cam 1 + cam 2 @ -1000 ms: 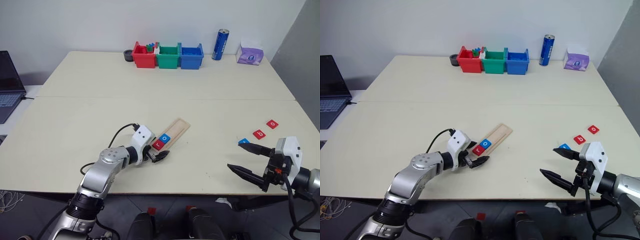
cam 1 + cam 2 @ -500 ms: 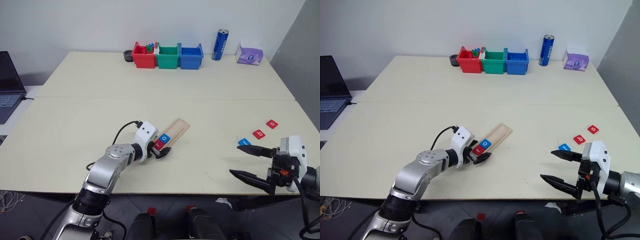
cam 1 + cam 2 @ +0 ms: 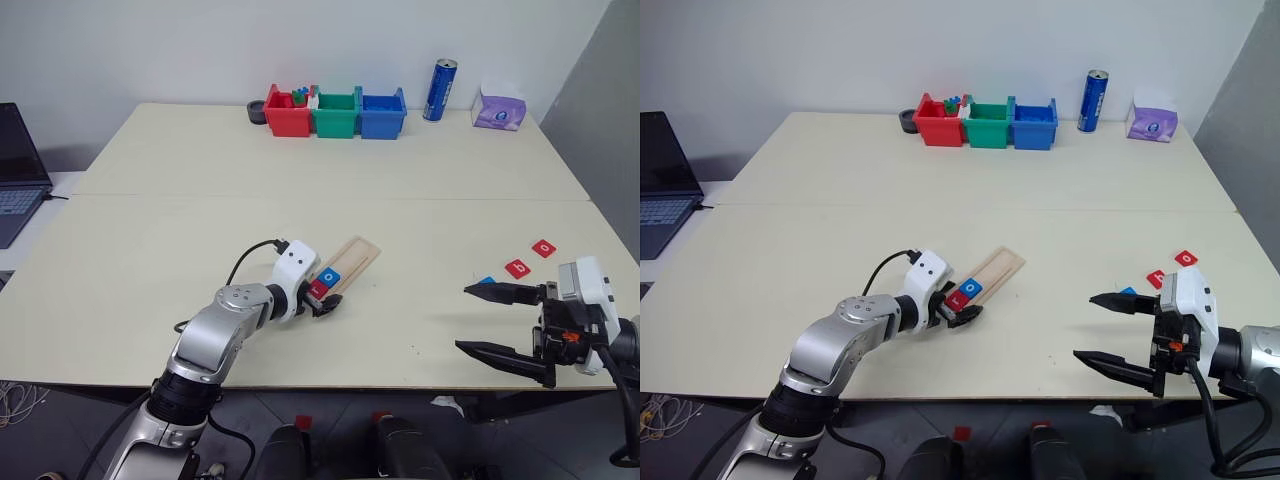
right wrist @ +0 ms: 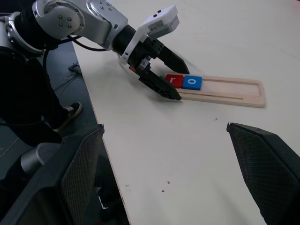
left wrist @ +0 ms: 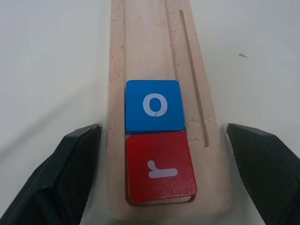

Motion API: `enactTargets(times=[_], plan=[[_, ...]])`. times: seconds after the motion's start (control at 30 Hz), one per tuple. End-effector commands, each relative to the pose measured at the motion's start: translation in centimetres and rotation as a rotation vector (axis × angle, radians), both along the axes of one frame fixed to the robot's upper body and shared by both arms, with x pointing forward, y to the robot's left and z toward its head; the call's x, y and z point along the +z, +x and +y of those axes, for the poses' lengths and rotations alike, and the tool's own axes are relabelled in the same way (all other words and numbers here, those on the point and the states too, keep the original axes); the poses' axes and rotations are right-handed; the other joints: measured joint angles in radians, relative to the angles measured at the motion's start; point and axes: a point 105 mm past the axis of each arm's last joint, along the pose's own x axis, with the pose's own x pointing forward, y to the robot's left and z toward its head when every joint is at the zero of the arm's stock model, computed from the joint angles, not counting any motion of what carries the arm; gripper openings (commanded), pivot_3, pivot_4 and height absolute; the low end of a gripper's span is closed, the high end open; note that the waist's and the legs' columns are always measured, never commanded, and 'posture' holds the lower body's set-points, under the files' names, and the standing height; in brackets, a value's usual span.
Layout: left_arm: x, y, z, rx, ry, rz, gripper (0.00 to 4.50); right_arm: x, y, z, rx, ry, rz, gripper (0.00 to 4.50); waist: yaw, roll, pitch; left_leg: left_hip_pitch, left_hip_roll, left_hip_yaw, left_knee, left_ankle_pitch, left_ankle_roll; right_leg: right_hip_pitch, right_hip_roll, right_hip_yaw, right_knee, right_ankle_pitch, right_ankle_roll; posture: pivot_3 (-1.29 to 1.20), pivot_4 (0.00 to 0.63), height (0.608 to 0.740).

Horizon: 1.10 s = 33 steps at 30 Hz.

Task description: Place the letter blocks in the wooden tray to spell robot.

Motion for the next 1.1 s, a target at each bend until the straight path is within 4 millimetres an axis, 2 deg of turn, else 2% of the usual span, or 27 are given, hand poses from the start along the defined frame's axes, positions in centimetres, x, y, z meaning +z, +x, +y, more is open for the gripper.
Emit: enactTargets(times=[0.03, 0.3, 0.37, 0.53, 0.83, 0.93, 1.1], plan=[[-1.5, -0.4, 0.2, 0.009, 0.029, 0.061, 3.40, 1.3, -0.1, 0.5, 0.019, 0.039, -0.023, 4.50, 0.000, 0.000, 0.000, 0.000, 0.000, 0.000, 0.000, 0.000, 0.000, 0.000, 0.000, 0.000, 0.000, 0.000, 0.000, 0.00, 0.150, 0.740], [-1.6, 0.0, 1.1, 0.019, 0.043, 0.054, 3.38, 1.8, 0.0, 0.8, 0.021, 0.051, -0.023, 4.50, 0.000, 0.000, 0.000, 0.000, 0.000, 0.000, 0.000, 0.000, 0.000, 0.000, 0.000, 0.000, 0.000, 0.000, 0.000, 0.00, 0.150, 0.740], [-1.2, 0.1, 1.3, -0.036, 0.029, 0.044, 3.38, 1.9, 0.0, 0.9, 0.024, 0.037, -0.037, 4.50, 0.000, 0.000, 0.000, 0.000, 0.000, 0.000, 0.000, 0.000, 0.000, 0.000, 0.000, 0.000, 0.000, 0.000, 0.000, 0.00, 0.150, 0.740], [-1.0, -0.3, 1.6, -0.232, 0.083, 0.004, 3.38, 0.0, -0.9, 0.6, 0.055, -0.086, -0.006, 4.50, -0.001, 0.000, 0.000, 0.000, 0.000, 0.000, 0.000, 0.000, 0.000, 0.000, 0.001, -0.001, 0.000, 0.000, 0.000, 0.00, 0.150, 0.740], [-0.5, -1.9, -0.7, -0.644, 0.119, -0.020, 3.38, -0.6, -1.6, -0.6, -0.025, -0.110, 0.028, 4.50, 0.002, 0.000, 0.000, -0.001, 0.000, 0.001, 0.000, 0.000, 0.000, 0.000, 0.000, -0.002, -0.001, 0.000, 0.000, 0.00, 0.150, 0.740], [-0.5, -2.4, -2.3, -0.787, 0.137, -0.028, 3.38, -0.8, -2.0, -0.8, -0.048, -0.113, 0.027, 4.50, 0.005, -0.001, 0.000, -0.001, -0.001, 0.001, 0.000, 0.000, 0.000, 0.000, 0.000, -0.002, -0.001, 0.000, 0.000, 0.00, 0.150, 0.740], [-0.7, -2.5, -4.6, -0.896, 0.146, -0.058, 3.38, -1.0, -2.2, -0.9, -0.072, -0.122, 0.025, 4.50, 0.005, -0.001, 0.000, -0.002, -0.002, 0.001, 0.001, 0.000, 0.000, 0.000, 0.000, -0.002, -0.001, 0.000, 0.000, 0.00, 0.150, 0.740]])
